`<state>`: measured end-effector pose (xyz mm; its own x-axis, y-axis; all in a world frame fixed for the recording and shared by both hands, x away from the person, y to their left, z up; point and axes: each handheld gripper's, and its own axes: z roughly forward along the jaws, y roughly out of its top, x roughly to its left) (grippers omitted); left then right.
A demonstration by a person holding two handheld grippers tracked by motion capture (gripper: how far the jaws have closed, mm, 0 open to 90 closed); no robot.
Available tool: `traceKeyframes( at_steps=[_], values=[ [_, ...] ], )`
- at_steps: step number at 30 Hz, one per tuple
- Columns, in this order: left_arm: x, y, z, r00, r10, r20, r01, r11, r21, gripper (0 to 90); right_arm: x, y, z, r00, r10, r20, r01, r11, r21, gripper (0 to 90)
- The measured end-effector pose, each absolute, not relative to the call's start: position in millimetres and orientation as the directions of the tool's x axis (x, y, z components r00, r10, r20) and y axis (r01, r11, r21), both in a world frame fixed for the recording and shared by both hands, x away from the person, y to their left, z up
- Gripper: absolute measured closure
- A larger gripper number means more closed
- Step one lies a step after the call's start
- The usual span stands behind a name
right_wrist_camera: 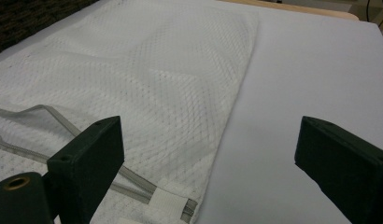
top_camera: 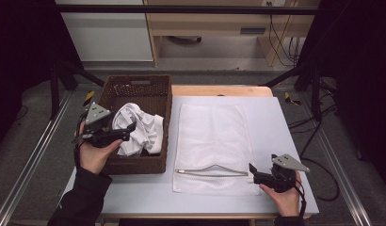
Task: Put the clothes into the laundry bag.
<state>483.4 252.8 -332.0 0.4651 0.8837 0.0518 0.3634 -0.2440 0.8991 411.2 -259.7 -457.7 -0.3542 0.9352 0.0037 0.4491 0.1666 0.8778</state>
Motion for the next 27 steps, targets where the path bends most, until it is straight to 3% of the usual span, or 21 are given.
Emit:
traceKeyframes(
  at_steps=[5,14,20,27],
  values=[
    [509,250,-331,0.421,0.902,0.090,0.366,-0.260,0.894,11.9,411,-259,-457,-0.360,0.933,0.005,0.452,0.170,0.876,8.0],
    [552,258,-360,0.341,0.937,0.079,0.501,-0.252,0.828,11.9,412,-260,-457,-0.357,0.934,0.020,0.459,0.157,0.874,8.1],
    [564,266,-377,0.314,0.949,0.024,0.567,-0.208,0.797,12.0,412,-260,-458,-0.361,0.932,0.014,0.463,0.167,0.870,7.9],
    [568,263,-392,0.334,0.942,0.008,0.641,-0.234,0.731,10.4,413,-259,-460,-0.367,0.930,0.012,0.472,0.175,0.864,7.5]
  ],
)
